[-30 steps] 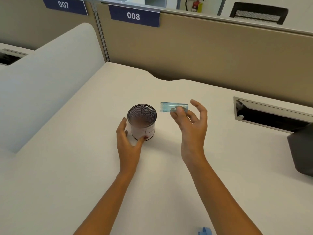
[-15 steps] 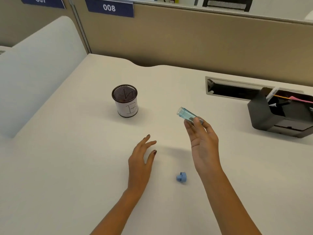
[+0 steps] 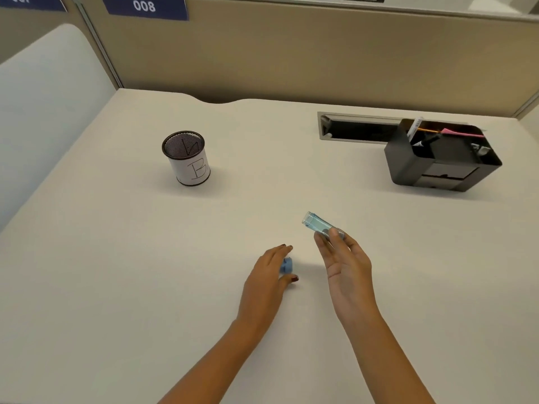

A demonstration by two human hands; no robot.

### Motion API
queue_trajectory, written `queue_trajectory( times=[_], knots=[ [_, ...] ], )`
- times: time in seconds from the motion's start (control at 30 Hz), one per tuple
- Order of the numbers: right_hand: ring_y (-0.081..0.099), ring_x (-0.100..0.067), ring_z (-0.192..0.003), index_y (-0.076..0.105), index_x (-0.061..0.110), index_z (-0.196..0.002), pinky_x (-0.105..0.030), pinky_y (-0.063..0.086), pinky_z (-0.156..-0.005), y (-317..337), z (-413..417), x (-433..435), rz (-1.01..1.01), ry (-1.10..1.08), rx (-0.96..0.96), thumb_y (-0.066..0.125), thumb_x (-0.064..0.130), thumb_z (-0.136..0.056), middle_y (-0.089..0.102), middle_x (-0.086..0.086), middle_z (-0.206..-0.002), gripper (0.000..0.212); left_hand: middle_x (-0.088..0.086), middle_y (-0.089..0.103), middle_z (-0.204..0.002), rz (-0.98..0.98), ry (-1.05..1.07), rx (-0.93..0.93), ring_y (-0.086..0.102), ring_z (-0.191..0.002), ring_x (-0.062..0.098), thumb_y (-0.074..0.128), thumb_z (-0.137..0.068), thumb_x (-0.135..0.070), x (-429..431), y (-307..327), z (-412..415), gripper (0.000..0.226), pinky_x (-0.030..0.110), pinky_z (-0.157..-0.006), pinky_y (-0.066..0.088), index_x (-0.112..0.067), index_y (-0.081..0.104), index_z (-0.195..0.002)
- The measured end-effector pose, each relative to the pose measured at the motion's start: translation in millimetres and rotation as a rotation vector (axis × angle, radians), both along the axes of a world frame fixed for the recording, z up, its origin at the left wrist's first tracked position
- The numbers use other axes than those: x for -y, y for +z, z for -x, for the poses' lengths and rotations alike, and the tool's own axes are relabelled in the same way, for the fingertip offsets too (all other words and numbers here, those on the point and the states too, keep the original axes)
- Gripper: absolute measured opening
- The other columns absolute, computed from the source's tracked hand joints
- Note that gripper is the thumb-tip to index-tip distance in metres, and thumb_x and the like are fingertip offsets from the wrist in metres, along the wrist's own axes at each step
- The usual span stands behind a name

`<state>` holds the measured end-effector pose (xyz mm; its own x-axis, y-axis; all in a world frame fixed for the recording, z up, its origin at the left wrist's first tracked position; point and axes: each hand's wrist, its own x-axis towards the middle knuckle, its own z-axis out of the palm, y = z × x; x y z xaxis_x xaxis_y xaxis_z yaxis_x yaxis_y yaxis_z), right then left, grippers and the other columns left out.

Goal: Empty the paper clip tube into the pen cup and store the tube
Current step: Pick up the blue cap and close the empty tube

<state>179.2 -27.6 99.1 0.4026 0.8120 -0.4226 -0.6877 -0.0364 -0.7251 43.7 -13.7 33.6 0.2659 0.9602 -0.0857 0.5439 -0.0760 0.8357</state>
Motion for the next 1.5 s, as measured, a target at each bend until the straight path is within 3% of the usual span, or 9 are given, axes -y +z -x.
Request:
queue_trajectory(
  times=[0.23,0.3,0.4,0.53,0.67,0.83,1.07,1.33,1.5],
  knots=[
    [0.072,-0.022,-0.101,0.058,0.000,-0.117,-0.032,0.054,-0.095,-5.6,-5.6,19.8,0.010,-0.014,-0.001,0.066,0.011,-0.090,0.068,-0.020,-0.120,0.031,0.001,0.062,-0.118,-0.217,0.011,-0.151,0.055,-0.105,0.013,0.058,-0.090,-0.007,4.7,0.3,-6.4,0.030,0.001,-0.084,0.032,-0.012,0.059,-0.120],
    [0.073,-0.022,-0.100,0.059,0.001,-0.115,-0.031,0.056,-0.093,-6.6,-5.7,23.8,0.015,-0.020,0.008,0.067,0.011,-0.089,0.068,-0.020,-0.119,0.029,0.004,0.064,-0.113,-0.199,0.060,-0.119,0.059,-0.099,0.015,0.059,-0.090,-0.006,5.7,3.4,-6.4,0.023,0.009,-0.084,0.039,-0.010,0.061,-0.113],
    [0.074,-0.021,-0.096,0.058,0.000,-0.116,-0.026,0.059,-0.086,-7.3,-4.2,31.4,0.044,-0.026,0.142,0.069,0.012,-0.088,0.068,-0.017,-0.118,0.032,-0.005,0.065,-0.099,-0.162,0.220,0.006,0.060,-0.083,0.004,0.066,-0.086,-0.011,6.5,16.9,-7.0,0.019,0.000,-0.074,0.040,-0.016,0.063,-0.104],
    [0.073,-0.019,-0.096,0.062,0.016,-0.106,-0.031,0.055,-0.088,-8.3,2.8,40.3,0.115,0.001,0.374,0.076,0.015,-0.082,0.069,-0.007,-0.113,0.028,-0.014,0.071,-0.090,0.156,0.483,0.405,0.068,-0.077,-0.005,0.075,-0.080,-0.022,2.8,36.8,-2.6,0.018,0.001,-0.065,0.045,-0.025,0.068,-0.096],
    [0.071,-0.009,-0.094,0.062,0.021,-0.101,-0.013,0.054,-0.069,-7.4,11.7,44.7,0.107,0.023,0.509,0.079,0.018,-0.079,0.070,0.001,-0.106,0.028,0.008,0.073,-0.101,0.658,0.521,1.060,0.073,-0.090,0.018,0.066,-0.085,-0.010,-4.5,48.8,1.2,0.022,0.028,-0.080,0.059,-0.007,0.067,-0.107],
    [0.068,0.000,-0.092,0.061,0.024,-0.095,-0.007,0.051,-0.067,-7.1,19.7,48.2,0.062,0.032,0.615,0.080,0.016,-0.079,0.071,0.017,-0.093,0.026,0.010,0.077,-0.088,0.855,0.518,1.325,0.074,-0.084,0.025,0.063,-0.087,-0.006,-6.0,57.1,0.2,0.023,0.048,-0.082,0.057,-0.005,0.078,-0.070],
    [0.067,0.003,-0.093,0.060,0.025,-0.094,-0.007,0.051,-0.068,-0.9,20.4,48.8,-0.024,0.008,0.685,0.080,0.015,-0.078,0.069,0.026,-0.093,0.027,0.016,0.076,-0.089,0.880,0.562,1.410,0.074,-0.082,0.030,0.067,-0.076,-0.004,-4.0,70.5,-4.9,0.010,0.050,-0.086,0.051,0.001,0.075,-0.074],
    [0.068,-0.003,-0.095,0.059,0.022,-0.095,-0.014,0.057,-0.076,3.9,25.0,49.7,-0.119,0.017,0.870,0.079,0.008,-0.078,0.071,0.011,-0.092,0.030,0.020,0.074,-0.095,0.912,0.494,1.433,0.071,-0.094,0.032,0.073,-0.064,-0.002,-1.8,84.1,-7.9,0.017,0.045,-0.078,0.058,0.006,0.075,-0.079],
    [0.071,-0.004,-0.084,0.062,0.018,-0.092,-0.010,0.054,-0.068,7.8,24.8,45.9,-0.088,-0.007,0.839,0.082,0.016,-0.075,0.072,0.012,-0.087,0.027,0.016,0.075,-0.098,0.845,0.411,1.380,0.071,-0.095,0.028,0.073,-0.068,-0.008,-3.6,84.6,-4.7,0.016,0.041,-0.081,0.059,0.000,0.077,-0.081]
  ],
)
